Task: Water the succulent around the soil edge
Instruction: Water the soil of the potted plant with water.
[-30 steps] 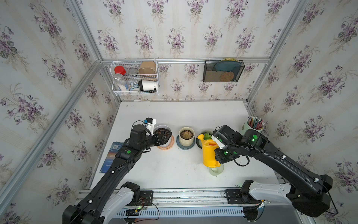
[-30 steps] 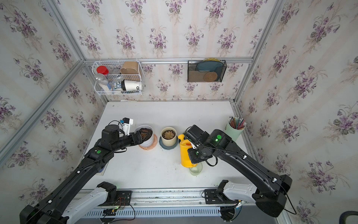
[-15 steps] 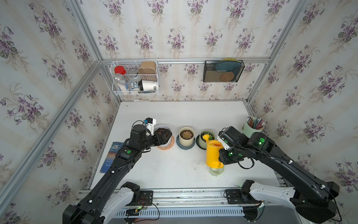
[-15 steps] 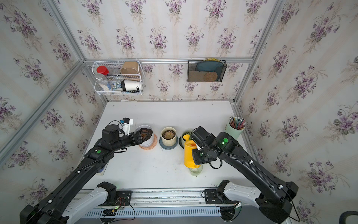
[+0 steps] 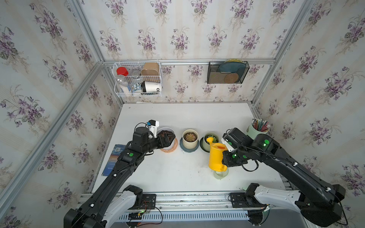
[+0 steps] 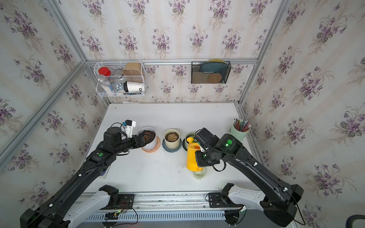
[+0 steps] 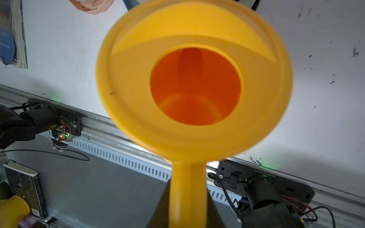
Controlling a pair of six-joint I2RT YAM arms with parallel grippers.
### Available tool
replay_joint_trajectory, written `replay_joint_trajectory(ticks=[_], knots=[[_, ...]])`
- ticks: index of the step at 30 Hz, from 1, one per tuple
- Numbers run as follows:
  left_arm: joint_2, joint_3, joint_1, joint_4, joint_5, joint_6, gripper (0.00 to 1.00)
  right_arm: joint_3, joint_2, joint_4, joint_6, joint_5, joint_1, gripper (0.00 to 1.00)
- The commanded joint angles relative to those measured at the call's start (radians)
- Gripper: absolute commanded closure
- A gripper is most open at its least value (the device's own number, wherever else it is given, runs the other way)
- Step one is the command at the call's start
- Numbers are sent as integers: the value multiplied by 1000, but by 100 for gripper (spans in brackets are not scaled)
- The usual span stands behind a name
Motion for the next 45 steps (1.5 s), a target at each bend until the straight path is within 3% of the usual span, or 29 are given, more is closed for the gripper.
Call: replay_joint_trajectory(ticks=[1,28,45], knots=[[-3,-3,0,16,2,19,6,8,8,12,-10,-12,0,100],[-3,3,1,14,-2,16,6,-15,-54,28,65,19,0,100],[-3,5,0,7,-9,16,6,-44,12,275,-158,-123,17,100]])
